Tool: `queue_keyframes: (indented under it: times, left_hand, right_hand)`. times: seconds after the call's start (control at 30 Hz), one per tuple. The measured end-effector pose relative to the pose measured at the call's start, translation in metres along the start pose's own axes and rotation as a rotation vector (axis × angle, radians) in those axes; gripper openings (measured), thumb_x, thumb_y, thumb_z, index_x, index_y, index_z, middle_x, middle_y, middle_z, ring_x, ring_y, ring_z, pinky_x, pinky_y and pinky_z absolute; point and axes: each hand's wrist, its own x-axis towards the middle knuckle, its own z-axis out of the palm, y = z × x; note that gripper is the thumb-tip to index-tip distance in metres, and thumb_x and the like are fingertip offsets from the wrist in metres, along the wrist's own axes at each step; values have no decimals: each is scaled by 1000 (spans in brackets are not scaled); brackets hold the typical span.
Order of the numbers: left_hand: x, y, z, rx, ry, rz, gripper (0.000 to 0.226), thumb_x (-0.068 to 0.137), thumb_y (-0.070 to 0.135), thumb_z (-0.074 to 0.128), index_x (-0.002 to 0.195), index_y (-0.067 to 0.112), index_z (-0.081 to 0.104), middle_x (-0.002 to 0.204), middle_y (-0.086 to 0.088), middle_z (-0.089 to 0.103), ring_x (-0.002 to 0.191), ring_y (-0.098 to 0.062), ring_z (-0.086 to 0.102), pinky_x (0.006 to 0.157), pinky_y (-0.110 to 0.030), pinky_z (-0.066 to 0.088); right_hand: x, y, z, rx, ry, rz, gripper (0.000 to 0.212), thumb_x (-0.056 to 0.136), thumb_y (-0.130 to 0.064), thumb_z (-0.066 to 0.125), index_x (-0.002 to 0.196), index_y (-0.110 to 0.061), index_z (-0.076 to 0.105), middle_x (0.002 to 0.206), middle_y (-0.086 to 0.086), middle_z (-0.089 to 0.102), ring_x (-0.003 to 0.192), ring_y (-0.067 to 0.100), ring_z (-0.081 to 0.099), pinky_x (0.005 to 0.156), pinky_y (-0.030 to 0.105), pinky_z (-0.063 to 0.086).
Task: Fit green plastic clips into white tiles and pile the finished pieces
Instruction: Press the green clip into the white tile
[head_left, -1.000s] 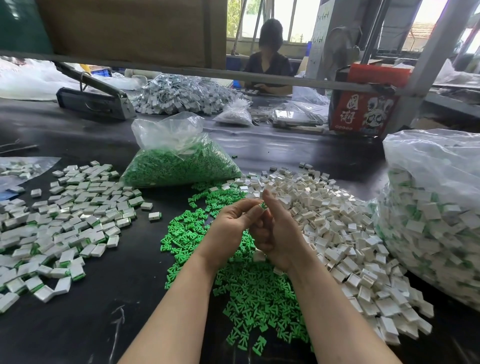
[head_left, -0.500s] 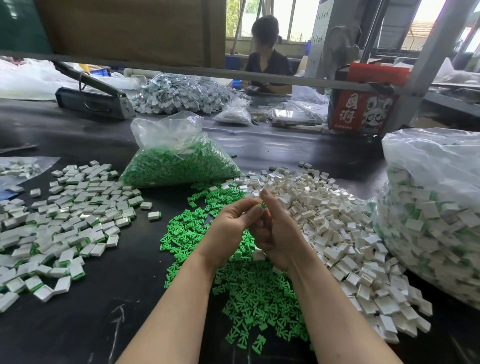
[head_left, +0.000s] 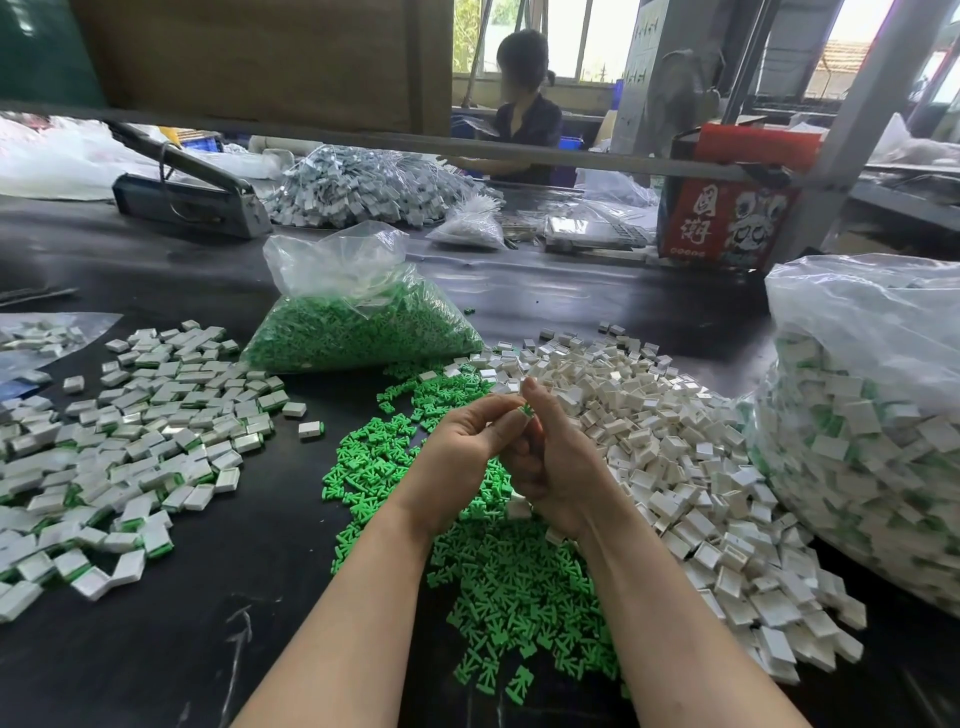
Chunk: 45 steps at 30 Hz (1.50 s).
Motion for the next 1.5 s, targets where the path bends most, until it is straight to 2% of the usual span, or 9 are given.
queue_keyframes:
  times: [0.27,0.4,0.5,0.6,0.8,1.0,1.07,1.3,1.5]
  left_hand:
    - [-1,0,0,27,19,9,15,91,29,60,87,25,75,78,2,65,80,-13,58,87,-37,48]
    - [-1,-1,-2,38,70,78,10,89,33,68,90,28,76,76,7,69,77,-7,64,80,-21,51]
    - [-1,1,-6,12,159,138,17,79,34,77,95,31,78,91,3,76,86,-9,71,80,-18,52]
    - [0,3,-9,26,258,208,20,73,26,80,91,34,78,87,6,75,77,-6,69,73,-17,53]
    - [-2,5,-8,128,264,258,19,72,21,82,89,27,77,76,6,74,70,-3,68,68,-15,53]
    - [-2,7,-11,152,148,119,7,86,36,71,85,29,72,78,6,71,73,-7,65,69,-18,52]
    - [-3,6,-11,156,118,44,24,91,45,54,84,25,65,75,6,63,70,-8,56,66,-18,46]
    - [-2,5,-12,158,-48,-7,43,102,24,43,69,36,67,61,19,52,56,5,47,55,-6,39]
    - [-2,2,-12,119,-54,-51,35,102,24,44,82,31,73,71,20,62,71,7,56,68,-11,46]
  right_hand:
    - [1,0,0,2,-14,42,58,90,-69,44,56,-22,45,49,-7,33,41,8,21,33,19,18]
    - [2,-3,-6,40,-63,9,63,89,-74,34,63,-18,47,51,-6,35,40,8,25,33,19,19]
    - [1,-7,-11,44,-28,-43,57,88,-69,39,65,-18,50,52,-6,37,42,8,25,39,24,12]
    - [-2,-12,-11,-90,53,-118,49,82,-66,46,67,-19,51,55,-5,40,44,9,27,40,24,15]
    - [-2,-16,-4,-448,114,-353,31,102,-27,47,74,-14,54,53,-14,45,46,0,37,44,12,31]
    - [-2,-17,-5,-578,194,-424,27,103,-16,44,80,-12,56,64,-3,48,60,14,41,58,33,35]
    - [-3,-17,-5,-605,194,-445,26,103,-18,44,81,-10,55,63,-3,45,59,13,40,55,30,34]
    - [-4,-18,-2,-696,144,-435,29,102,-19,49,78,-2,53,64,0,42,61,18,38,59,47,36]
    - [-4,-16,-1,-792,168,-431,35,103,-23,45,71,-13,52,59,-11,46,56,7,40,56,31,35]
